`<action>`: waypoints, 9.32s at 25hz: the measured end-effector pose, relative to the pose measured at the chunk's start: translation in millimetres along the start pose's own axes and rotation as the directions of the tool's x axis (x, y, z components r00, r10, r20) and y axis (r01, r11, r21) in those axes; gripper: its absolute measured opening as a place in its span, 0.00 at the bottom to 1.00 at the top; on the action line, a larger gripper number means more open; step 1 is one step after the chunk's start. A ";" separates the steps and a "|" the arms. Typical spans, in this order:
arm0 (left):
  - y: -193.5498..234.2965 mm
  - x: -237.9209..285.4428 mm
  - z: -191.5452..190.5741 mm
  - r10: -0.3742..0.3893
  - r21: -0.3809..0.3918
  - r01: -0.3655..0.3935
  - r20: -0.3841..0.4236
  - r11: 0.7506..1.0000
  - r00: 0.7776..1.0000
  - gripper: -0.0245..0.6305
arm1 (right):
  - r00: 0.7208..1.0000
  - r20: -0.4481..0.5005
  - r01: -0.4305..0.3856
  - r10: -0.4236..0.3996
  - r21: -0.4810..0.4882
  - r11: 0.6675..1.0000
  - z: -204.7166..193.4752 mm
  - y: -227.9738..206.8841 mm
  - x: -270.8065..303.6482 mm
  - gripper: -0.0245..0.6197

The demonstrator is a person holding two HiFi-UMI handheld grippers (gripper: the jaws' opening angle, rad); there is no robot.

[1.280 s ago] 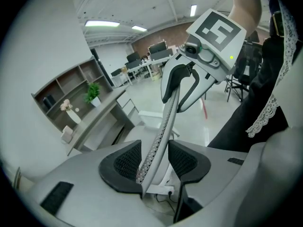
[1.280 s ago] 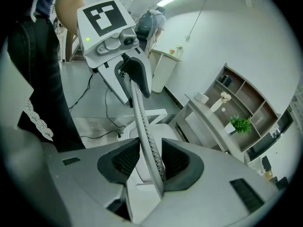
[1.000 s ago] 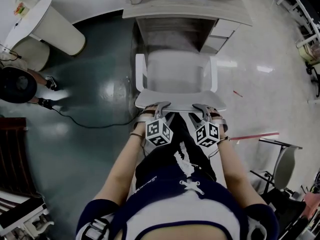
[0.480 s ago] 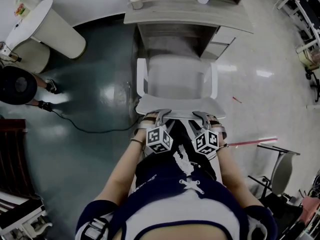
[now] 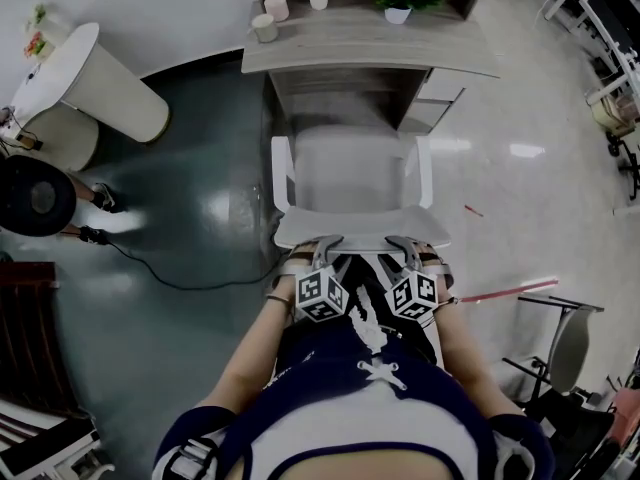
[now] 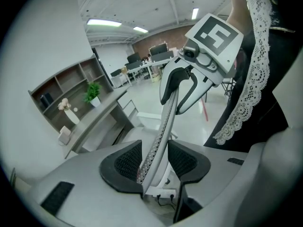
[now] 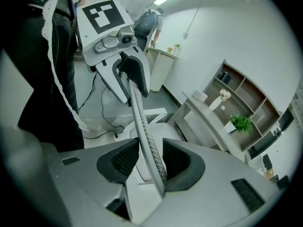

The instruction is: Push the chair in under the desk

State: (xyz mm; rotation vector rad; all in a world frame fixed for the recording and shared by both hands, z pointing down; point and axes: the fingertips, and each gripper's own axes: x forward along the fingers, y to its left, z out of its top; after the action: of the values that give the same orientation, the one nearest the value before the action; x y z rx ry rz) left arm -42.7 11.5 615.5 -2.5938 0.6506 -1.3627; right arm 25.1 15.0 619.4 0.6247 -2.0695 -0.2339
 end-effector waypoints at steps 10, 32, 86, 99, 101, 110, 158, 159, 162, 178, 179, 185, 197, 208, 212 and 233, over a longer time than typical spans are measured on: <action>29.4 23.0 12.0 -0.035 -0.039 0.034 -0.003 0.999 0.999 0.31 | 1.000 -0.007 0.009 -0.009 -0.002 1.000 -7.7 -34.7 14.3 0.25; 74.0 47.2 34.5 -0.042 -0.076 0.046 0.055 0.996 0.998 0.28 | 0.999 -0.038 -0.006 0.007 0.017 1.000 -17.2 -96.5 39.5 0.28; 185.2 79.0 18.2 -0.089 0.026 0.088 0.062 0.996 0.994 0.26 | 0.996 -0.055 0.074 -0.071 0.055 0.996 18.5 -176.6 107.1 0.28; 194.1 83.1 16.8 -0.082 0.023 0.081 0.054 0.996 0.995 0.26 | 0.995 -0.036 0.090 -0.089 0.031 0.995 21.0 -183.7 112.3 0.28; 196.9 85.6 16.7 -0.082 0.020 0.081 0.050 0.996 0.995 0.26 | 0.995 -0.037 0.090 -0.089 0.032 0.995 20.9 -185.9 114.0 0.28; 209.9 92.3 16.5 -0.077 0.014 0.077 0.041 0.997 0.996 0.27 | 0.995 -0.031 0.095 -0.095 0.021 0.995 23.0 -196.5 120.7 0.28; 299.9 151.3 44.9 -0.020 -0.009 0.020 0.012 1.000 1.000 0.27 | 0.998 -0.011 0.064 -0.064 -0.027 0.998 12.7 -302.2 167.0 0.28; 302.0 153.0 45.6 -0.019 -0.010 0.019 0.011 1.000 1.000 0.27 | 0.998 -0.011 0.063 -0.063 -0.027 0.998 12.2 -304.8 168.2 0.28; 308.5 157.1 47.5 -0.013 -0.009 0.014 0.009 1.000 1.000 0.27 | 0.998 -0.013 0.062 -0.062 -0.028 0.998 11.3 -312.2 171.9 0.28; 335.7 168.6 53.1 -0.010 0.003 0.010 0.001 1.000 1.000 0.27 | 0.997 -0.009 0.071 -0.071 -0.043 0.997 13.9 -340.0 184.7 0.28; 336.4 168.4 53.6 -0.011 0.008 0.011 0.002 1.000 1.000 0.27 | 0.997 -0.007 0.075 -0.075 -0.046 0.996 14.2 -340.9 184.6 0.28; 340.0 167.9 51.6 -0.023 0.001 0.023 -0.001 1.000 1.000 0.26 | 0.997 -0.007 0.072 -0.072 -0.052 0.996 17.2 -342.6 187.0 0.28; 345.7 143.7 64.0 -0.059 -0.226 0.072 0.063 0.971 0.996 0.26 | 0.981 0.192 -0.035 -0.035 0.350 0.936 52.0 -358.4 135.7 0.26; 401.9 56.2 142.5 0.391 -0.696 -0.021 0.378 0.718 0.839 0.05 | 0.806 0.452 -0.173 -0.382 0.797 0.579 120.5 -413.1 62.6 0.05; 395.4 42.8 161.7 0.396 -0.700 0.019 0.426 0.714 0.814 0.05 | 0.792 0.461 -0.157 -0.400 0.787 0.596 133.0 -411.3 51.4 0.05; 363.7 21.1 164.0 0.395 -0.671 0.016 0.455 0.741 0.798 0.05 | 0.800 0.459 -0.141 -0.386 0.769 0.623 139.9 -376.7 37.7 0.05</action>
State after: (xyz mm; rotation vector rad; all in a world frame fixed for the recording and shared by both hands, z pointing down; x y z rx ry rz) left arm -11.7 -336.2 421.0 -3.0622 1.4247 -0.2076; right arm 20.3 -336.3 420.7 1.3851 -2.7290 0.5215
